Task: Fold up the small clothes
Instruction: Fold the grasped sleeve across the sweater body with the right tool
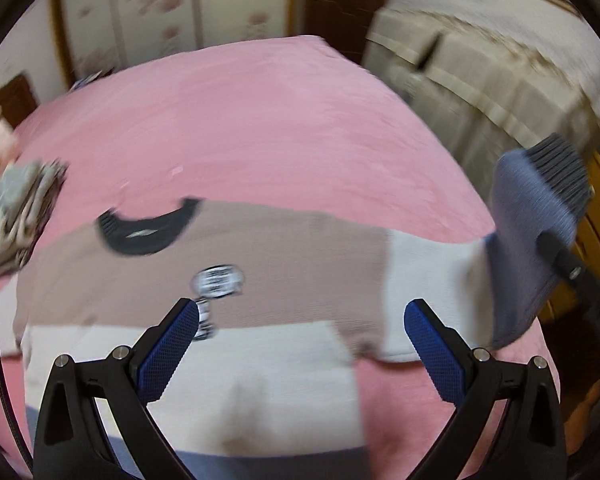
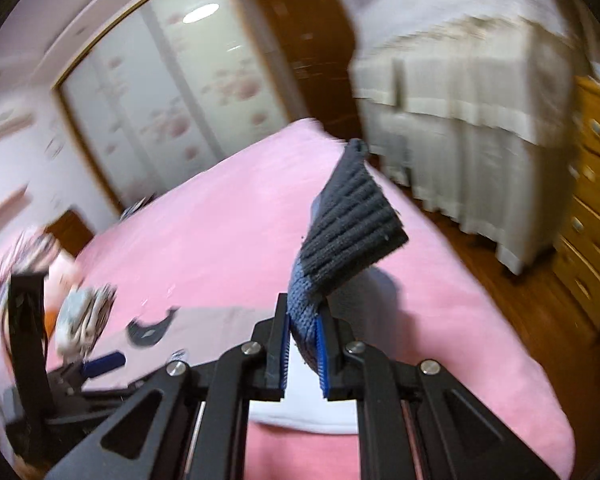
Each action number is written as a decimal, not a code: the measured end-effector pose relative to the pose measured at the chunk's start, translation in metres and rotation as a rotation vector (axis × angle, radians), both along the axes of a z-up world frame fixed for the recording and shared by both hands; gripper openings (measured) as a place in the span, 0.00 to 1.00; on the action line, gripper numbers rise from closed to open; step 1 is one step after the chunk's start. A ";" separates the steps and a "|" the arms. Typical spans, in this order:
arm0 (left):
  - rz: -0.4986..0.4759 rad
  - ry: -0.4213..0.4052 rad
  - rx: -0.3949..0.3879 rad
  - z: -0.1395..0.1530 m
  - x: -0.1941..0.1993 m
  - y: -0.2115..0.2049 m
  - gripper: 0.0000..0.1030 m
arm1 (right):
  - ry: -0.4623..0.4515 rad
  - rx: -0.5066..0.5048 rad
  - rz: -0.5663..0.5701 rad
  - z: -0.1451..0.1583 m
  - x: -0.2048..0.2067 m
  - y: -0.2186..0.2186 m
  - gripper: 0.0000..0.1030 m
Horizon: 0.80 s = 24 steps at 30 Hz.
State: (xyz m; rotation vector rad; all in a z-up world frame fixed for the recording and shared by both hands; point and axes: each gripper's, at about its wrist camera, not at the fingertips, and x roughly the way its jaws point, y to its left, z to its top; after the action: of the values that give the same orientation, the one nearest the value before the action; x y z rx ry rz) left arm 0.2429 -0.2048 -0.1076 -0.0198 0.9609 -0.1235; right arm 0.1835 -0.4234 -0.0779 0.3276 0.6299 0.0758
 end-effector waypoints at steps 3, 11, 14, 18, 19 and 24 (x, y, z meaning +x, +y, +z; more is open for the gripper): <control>0.071 0.027 -0.025 -0.008 -0.002 0.045 0.99 | 0.045 -0.030 0.093 -0.016 0.018 0.047 0.11; 0.101 0.153 -0.045 -0.059 -0.005 0.090 0.99 | 0.264 -0.128 0.255 -0.089 0.040 0.129 0.24; 0.072 0.172 -0.060 -0.070 -0.007 0.087 0.99 | 0.277 -0.116 0.272 -0.092 0.023 0.128 0.34; 0.023 0.188 -0.113 -0.078 -0.007 0.078 0.99 | 0.260 -0.115 0.261 -0.084 -0.001 0.116 0.35; 0.011 0.194 -0.129 -0.079 -0.007 0.075 0.99 | 0.256 -0.119 0.249 -0.082 -0.007 0.113 0.35; -0.021 0.239 -0.257 -0.094 -0.004 0.067 0.93 | 0.235 -0.103 0.183 -0.074 -0.036 0.091 0.35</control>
State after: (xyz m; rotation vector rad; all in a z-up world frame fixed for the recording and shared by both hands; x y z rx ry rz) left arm 0.2391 -0.1377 -0.2016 -0.2658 1.1786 -0.2677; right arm 0.1476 -0.3319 -0.1514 0.1798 0.8926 0.1820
